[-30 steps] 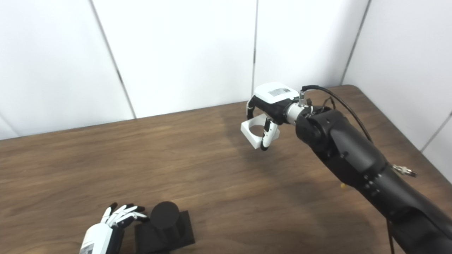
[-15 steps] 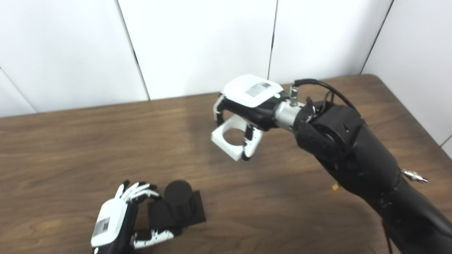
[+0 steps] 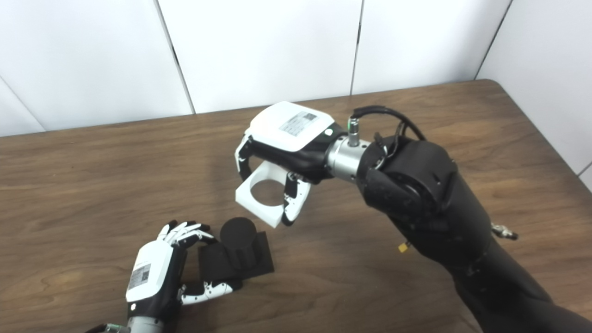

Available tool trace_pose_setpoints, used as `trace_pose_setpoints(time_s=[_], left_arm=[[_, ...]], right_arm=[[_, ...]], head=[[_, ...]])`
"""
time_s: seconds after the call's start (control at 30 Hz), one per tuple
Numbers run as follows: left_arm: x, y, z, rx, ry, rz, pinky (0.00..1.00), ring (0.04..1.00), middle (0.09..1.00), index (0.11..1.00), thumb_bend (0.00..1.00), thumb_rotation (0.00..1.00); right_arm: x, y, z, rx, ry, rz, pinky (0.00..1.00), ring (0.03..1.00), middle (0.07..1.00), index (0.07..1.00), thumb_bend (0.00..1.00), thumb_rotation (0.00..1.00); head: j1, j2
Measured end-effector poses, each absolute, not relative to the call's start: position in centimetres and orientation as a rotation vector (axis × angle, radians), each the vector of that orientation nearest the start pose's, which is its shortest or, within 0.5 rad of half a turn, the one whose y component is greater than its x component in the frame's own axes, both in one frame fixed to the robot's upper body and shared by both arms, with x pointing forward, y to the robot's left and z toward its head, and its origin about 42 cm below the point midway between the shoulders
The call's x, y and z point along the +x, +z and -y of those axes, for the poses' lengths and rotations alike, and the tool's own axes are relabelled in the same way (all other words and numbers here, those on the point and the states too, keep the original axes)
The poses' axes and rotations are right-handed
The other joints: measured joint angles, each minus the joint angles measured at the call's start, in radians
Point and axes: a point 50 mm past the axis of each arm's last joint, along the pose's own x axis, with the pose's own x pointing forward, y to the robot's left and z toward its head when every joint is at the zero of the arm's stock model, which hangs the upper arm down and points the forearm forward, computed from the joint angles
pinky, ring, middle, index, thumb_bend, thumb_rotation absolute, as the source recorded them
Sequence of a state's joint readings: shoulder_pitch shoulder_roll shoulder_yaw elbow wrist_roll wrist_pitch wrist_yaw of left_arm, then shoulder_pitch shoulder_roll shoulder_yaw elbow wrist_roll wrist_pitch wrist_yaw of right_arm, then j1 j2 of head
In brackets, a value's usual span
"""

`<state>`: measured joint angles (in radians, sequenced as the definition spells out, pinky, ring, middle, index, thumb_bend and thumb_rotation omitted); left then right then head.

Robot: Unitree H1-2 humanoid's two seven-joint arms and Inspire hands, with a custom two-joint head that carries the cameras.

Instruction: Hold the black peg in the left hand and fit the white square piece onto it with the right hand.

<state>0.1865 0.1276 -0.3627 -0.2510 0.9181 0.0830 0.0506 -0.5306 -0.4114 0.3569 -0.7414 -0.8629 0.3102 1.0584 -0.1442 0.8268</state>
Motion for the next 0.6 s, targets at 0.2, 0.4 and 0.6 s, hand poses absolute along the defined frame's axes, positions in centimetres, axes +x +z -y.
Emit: trace_pose_setpoints(time_s=[0.2, 0.4, 0.6], left_arm=[[20.9, 11.2, -16.2, 0.968, -0.205, 0.137, 0.97, 0.868, 0.787, 0.485, 0.52, 0.05], [20.9, 11.2, -16.1, 0.969, -0.204, 0.131, 0.97, 0.867, 0.785, 0.485, 0.52, 0.05], [20.9, 11.5, -15.9, 0.974, -0.212, 0.13, 0.98, 0.871, 0.788, 0.485, 0.52, 0.05]], right_arm=[[28.3, 33.6, 15.7, -1.427, 0.732, 0.43, 0.86, 0.875, 0.77, 0.483, 0.52, 0.14], [28.1, 33.1, 15.5, -1.412, 0.74, 0.419, 0.88, 0.88, 0.776, 0.482, 0.53, 0.13], [27.8, 31.9, 15.1, -1.399, 0.775, 0.404, 0.89, 0.886, 0.771, 0.482, 0.53, 0.14]], head=[[0.003, 0.005], [0.008, 0.008], [0.02, 0.009]])
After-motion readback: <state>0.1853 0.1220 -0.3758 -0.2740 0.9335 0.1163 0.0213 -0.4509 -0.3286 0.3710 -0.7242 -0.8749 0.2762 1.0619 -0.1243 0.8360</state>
